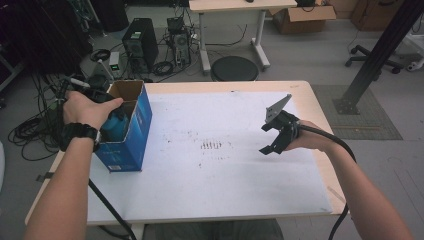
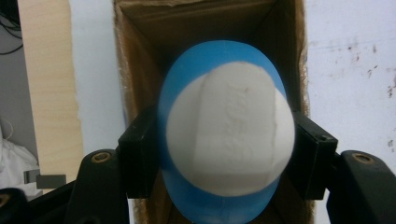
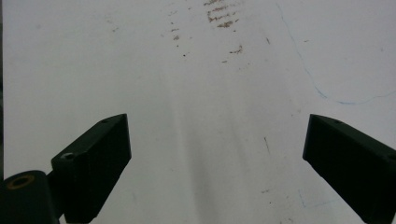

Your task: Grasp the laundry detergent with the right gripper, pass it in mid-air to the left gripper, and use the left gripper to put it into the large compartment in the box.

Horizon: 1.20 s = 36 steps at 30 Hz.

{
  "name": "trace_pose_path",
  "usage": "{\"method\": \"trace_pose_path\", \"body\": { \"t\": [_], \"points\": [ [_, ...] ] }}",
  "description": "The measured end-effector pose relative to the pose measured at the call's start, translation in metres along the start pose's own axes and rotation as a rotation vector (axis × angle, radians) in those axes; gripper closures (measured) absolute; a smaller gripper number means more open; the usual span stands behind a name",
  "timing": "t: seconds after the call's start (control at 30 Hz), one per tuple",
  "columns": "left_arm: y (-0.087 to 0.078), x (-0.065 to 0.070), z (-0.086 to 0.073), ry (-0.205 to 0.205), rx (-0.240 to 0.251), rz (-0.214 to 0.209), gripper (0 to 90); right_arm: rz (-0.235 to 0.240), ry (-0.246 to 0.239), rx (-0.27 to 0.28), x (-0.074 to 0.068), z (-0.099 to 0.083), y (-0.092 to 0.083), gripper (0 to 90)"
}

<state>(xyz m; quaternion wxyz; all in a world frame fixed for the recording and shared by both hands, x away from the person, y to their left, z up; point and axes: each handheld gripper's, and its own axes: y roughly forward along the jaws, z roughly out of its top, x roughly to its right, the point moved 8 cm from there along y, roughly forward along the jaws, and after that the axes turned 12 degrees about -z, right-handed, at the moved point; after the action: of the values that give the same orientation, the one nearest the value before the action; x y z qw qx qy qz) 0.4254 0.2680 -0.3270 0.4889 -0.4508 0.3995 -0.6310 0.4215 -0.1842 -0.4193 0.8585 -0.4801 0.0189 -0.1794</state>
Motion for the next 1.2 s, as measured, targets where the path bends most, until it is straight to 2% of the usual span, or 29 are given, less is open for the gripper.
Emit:
{"method": "trace_pose_path", "body": {
  "t": [0.17,0.37,0.67,0.87,1.2],
  "points": [
    [0.008,-0.001,-0.002,0.011,-0.015,0.029,38.0,-0.004,-0.001,0.001,0.000,-0.001,0.000,7.5],
    [0.014,-0.004,-0.005,0.002,-0.021,0.018,38.0,-0.008,-0.004,0.001,-0.001,-0.002,0.002,7.6],
    [0.022,-0.004,-0.009,0.003,-0.036,0.027,37.9,-0.008,-0.014,0.001,-0.004,-0.001,0.004,7.7],
    [0.023,-0.004,-0.009,0.010,-0.040,0.028,37.9,-0.008,-0.013,-0.003,-0.005,-0.001,0.003,7.7],
    [0.023,-0.005,-0.009,-0.001,-0.029,0.014,37.5,-0.008,-0.016,-0.005,-0.006,-0.002,0.004,7.8]
  ]
}}
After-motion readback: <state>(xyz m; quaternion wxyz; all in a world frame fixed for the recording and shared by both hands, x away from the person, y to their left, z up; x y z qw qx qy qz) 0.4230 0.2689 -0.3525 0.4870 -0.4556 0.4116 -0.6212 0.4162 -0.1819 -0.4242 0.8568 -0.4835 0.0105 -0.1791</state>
